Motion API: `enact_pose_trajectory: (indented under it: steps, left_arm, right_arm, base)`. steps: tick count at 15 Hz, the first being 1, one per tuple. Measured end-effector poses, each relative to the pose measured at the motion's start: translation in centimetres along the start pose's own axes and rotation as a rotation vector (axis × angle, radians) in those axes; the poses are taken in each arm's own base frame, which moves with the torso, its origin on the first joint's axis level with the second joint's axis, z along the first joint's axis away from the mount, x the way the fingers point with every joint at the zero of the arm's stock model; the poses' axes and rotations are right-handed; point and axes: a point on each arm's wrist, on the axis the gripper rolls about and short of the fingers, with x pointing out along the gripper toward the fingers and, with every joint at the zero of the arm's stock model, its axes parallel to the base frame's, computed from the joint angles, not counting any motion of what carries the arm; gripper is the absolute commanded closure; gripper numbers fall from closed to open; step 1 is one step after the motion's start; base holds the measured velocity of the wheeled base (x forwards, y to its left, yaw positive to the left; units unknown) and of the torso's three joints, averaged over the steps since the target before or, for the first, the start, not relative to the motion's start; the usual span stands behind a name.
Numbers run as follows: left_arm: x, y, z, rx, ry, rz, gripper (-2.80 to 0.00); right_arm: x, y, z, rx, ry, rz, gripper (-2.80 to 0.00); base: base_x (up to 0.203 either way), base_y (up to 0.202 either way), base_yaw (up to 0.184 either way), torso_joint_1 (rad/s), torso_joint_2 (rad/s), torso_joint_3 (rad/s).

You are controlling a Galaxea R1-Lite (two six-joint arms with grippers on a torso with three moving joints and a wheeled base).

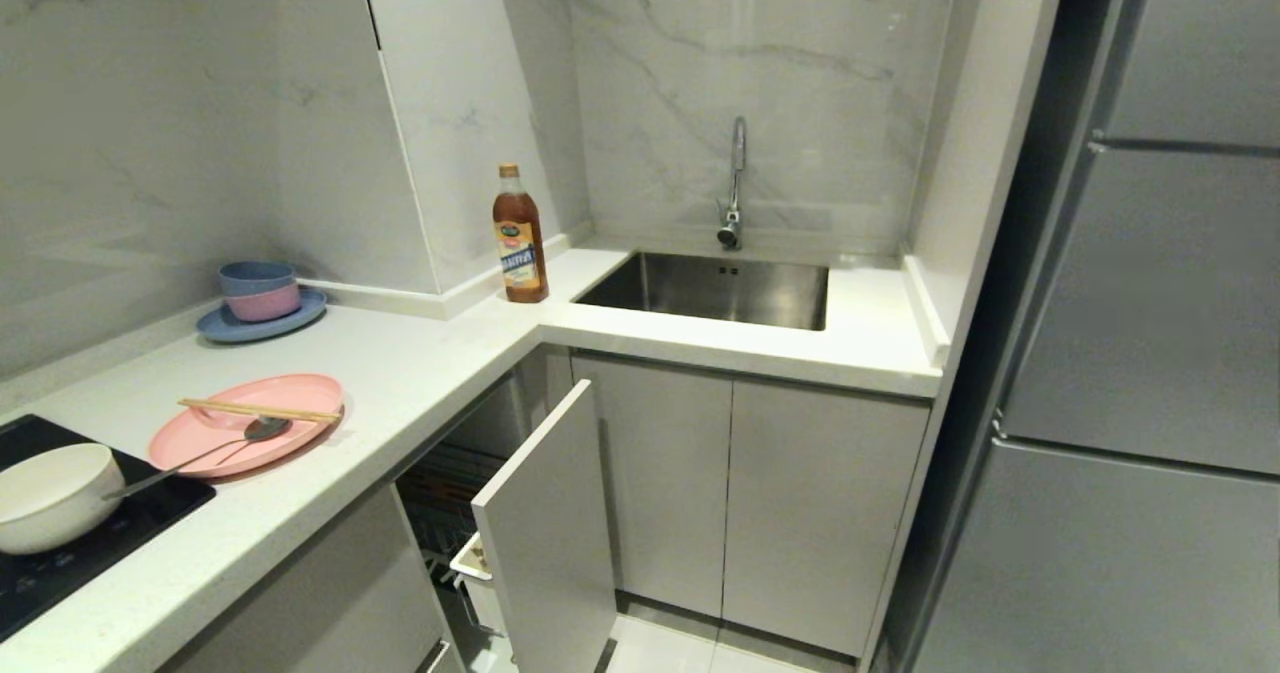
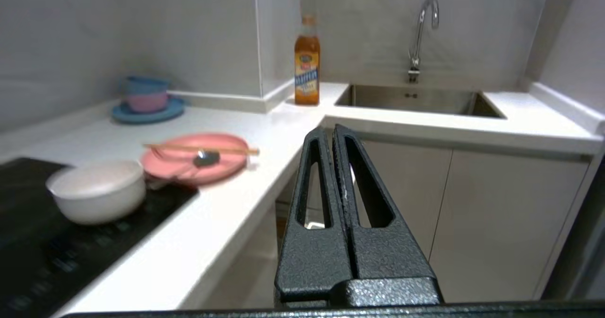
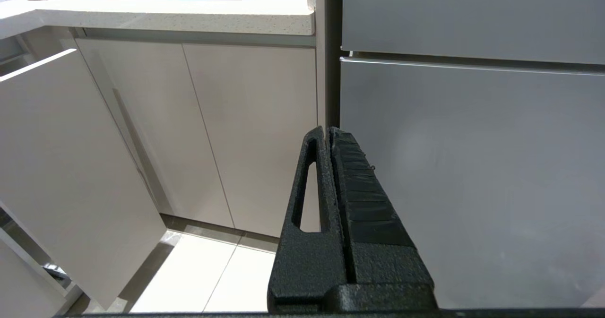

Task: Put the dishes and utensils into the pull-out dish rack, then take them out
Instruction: Open the cupboard

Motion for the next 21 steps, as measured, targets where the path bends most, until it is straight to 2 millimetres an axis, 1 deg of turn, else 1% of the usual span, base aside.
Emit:
enact_pose_trajectory:
  steps: [1, 2, 3, 4, 5, 6, 8, 9, 10, 11, 13, 15, 16, 18, 21]
  left_arm:
    - [0.7, 0.0, 2.4, 0.000, 0.003, 0.000, 0.00]
    - [1.7, 0.0, 4.3, 0.000, 0.013, 0.000, 0.00]
    - [3.3, 0.0, 6.2, -0.002, 0.035, -0.004, 0.00]
    - [5.7, 0.0, 8.1, -0.006, 0.073, -0.012, 0.00]
    - [7.8, 0.0, 9.1, -0.010, 0.109, -0.022, 0.00]
    - [10.7, -0.2, 10.2, -0.017, 0.155, -0.040, 0.00]
    - [15.8, -0.8, 10.9, -0.026, 0.259, -0.087, 0.00]
    - [18.7, -1.4, 10.5, -0.026, 0.340, -0.118, 0.00]
    - [21.7, -2.2, 9.6, -0.021, 0.442, -0.150, 0.00]
    - [23.8, -2.9, 8.6, -0.015, 0.518, -0.170, 0.00]
    - [28.7, -4.8, 5.1, 0.007, 0.714, -0.204, 0.00]
    - [32.2, -6.2, 1.5, 0.028, 0.857, -0.217, 0.00]
    - [33.8, -6.9, -0.7, 0.041, 0.931, -0.218, 0.00]
    - [36.0, -7.7, -4.9, 0.058, 1.057, -0.208, 0.00]
    - [38.9, -8.0, -10.4, 0.057, 1.161, -0.171, 0.00]
  right_arm:
    - [0.0, 0.0, 0.0, 0.000, 0.000, 0.000, 0.00]
    - [0.0, 0.0, 0.0, 0.000, 0.000, 0.000, 0.00]
    - [0.0, 0.0, 0.0, 0.000, 0.000, 0.000, 0.00]
    - [0.0, 0.0, 0.0, 0.000, 0.000, 0.000, 0.00]
    - [0.0, 0.0, 0.0, 0.000, 0.000, 0.000, 0.00]
    - [0.0, 0.0, 0.0, 0.000, 0.000, 0.000, 0.00]
    - [0.0, 0.0, 0.0, 0.000, 0.000, 0.000, 0.00]
    - [0.0, 0.0, 0.0, 0.000, 0.000, 0.000, 0.00]
    - [0.0, 0.0, 0.0, 0.000, 0.000, 0.000, 0.00]
    - [0.0, 0.0, 0.0, 0.000, 0.000, 0.000, 0.00]
    - [0.0, 0.0, 0.0, 0.000, 0.000, 0.000, 0.00]
    - [0.0, 0.0, 0.0, 0.000, 0.000, 0.000, 0.00]
    - [0.0, 0.0, 0.0, 0.000, 0.000, 0.000, 0.00]
    - [0.0, 0.0, 0.0, 0.000, 0.000, 0.000, 0.00]
    - [0.0, 0.0, 0.0, 0.000, 0.000, 0.000, 0.00]
  base:
    - [0.000, 0.000, 0.000, 0.000, 0.00, 0.000]
    - [0.000, 0.000, 0.000, 0.000, 0.00, 0.000]
    - [0.000, 0.000, 0.000, 0.000, 0.00, 0.000]
    - [0.000, 0.000, 0.000, 0.000, 0.00, 0.000]
    - [0.000, 0.000, 0.000, 0.000, 0.00, 0.000]
    - [0.000, 0.000, 0.000, 0.000, 0.00, 0.000]
    - [0.000, 0.000, 0.000, 0.000, 0.00, 0.000]
    - [0.000, 0.000, 0.000, 0.000, 0.00, 0.000]
    - [0.000, 0.000, 0.000, 0.000, 0.00, 0.000]
    - [0.000, 0.000, 0.000, 0.000, 0.00, 0.000]
    - [0.000, 0.000, 0.000, 0.000, 0.00, 0.000]
    - [0.000, 0.000, 0.000, 0.000, 0.00, 0.000]
    - [0.000, 0.000, 0.000, 0.000, 0.00, 0.000]
    - [0.000, 0.000, 0.000, 0.000, 0.00, 0.000]
    - [0.000, 0.000, 0.000, 0.000, 0.00, 0.000]
